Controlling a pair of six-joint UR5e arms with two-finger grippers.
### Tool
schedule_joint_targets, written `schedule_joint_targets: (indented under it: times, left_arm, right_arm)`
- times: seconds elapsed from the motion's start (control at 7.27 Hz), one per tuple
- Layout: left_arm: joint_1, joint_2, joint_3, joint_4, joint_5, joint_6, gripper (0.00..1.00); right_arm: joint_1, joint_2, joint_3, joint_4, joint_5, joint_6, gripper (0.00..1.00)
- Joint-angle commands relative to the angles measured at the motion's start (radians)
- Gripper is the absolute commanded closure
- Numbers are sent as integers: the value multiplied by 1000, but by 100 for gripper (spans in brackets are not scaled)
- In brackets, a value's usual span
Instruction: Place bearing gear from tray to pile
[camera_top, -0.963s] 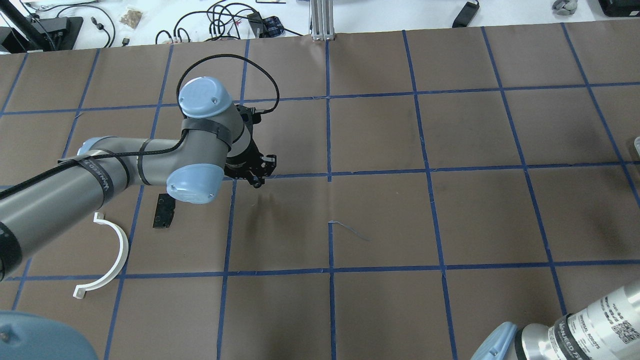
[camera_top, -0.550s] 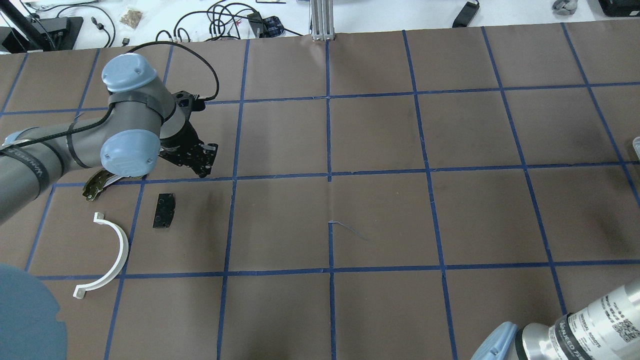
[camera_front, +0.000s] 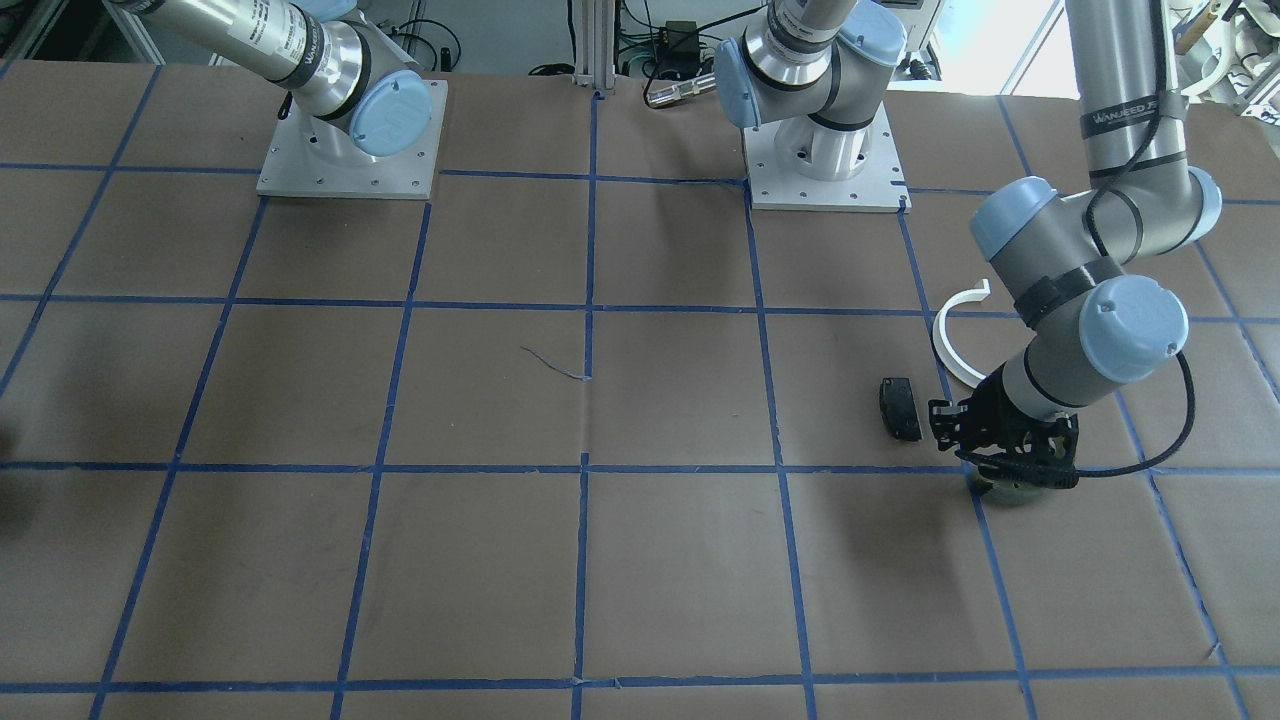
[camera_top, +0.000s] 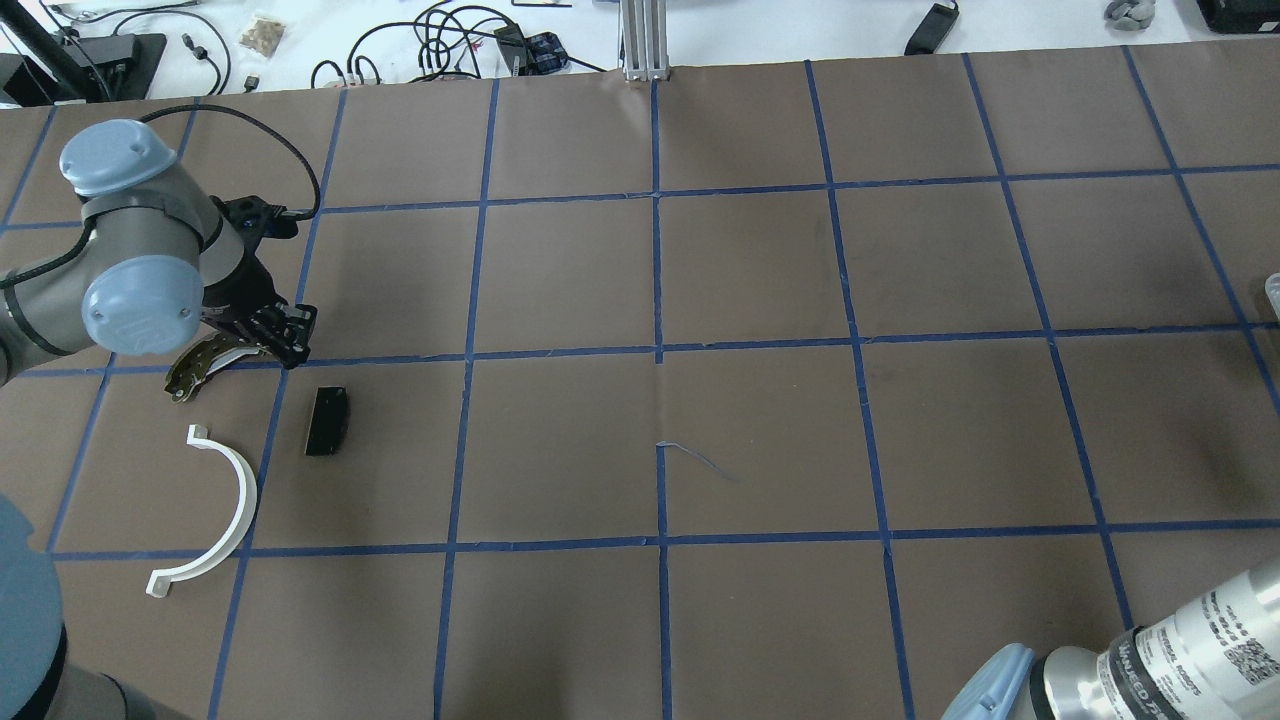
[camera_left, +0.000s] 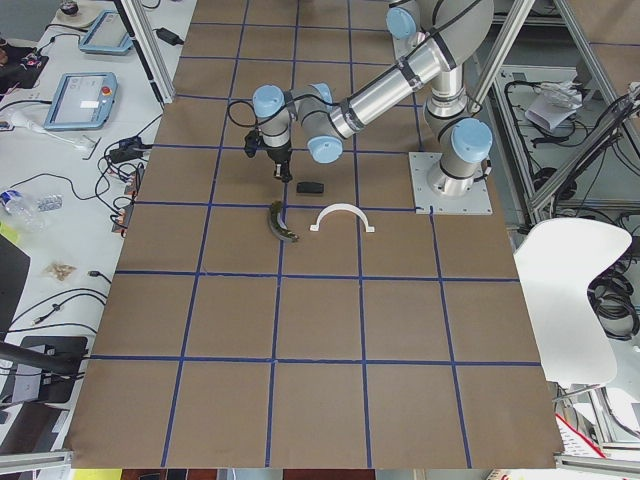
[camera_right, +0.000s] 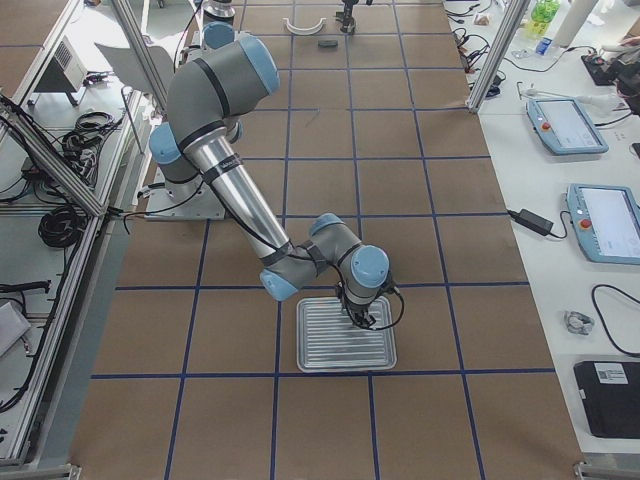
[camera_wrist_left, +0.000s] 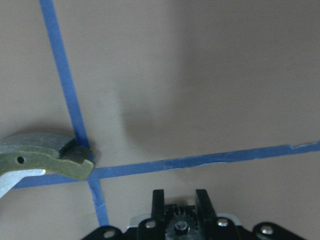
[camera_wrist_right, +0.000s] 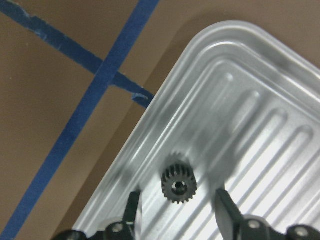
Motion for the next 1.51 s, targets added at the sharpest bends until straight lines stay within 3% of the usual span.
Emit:
schedule_joint_targets:
  times: [0.0,0.28,0.41,0.55,0.83,0.96,1.1,1.38]
  left_arm:
    - [52,5,-55,17,2,93,91]
    - [64,11,-109,43,3,104,90]
    - [64,11,-105,50,-1,107,59]
    - [66,6,-88,57,-5,126,1]
    - [46,18,-51,39,-7,111,0]
    - [30,49,-47,7,-10,76,0]
    - [-17,95,-13,-78,-17,39,0]
    - [-95,187,172,-400,-10,-82,0]
  right_arm:
    - [4,-1,1,0,12,20,39]
    - [4,-1,-6,-2,12,27,41]
    - [4,1,-6,-2,12,27,49]
    - [4,-1,-7,-2,12,27,61]
    - [6,-1,-7,0,12,43,67]
    - [8,-1,-7,0,12,44,75]
    - [9,-1,-9,-2,4,44,80]
    - [12,-2,-10,1,-5,42,93]
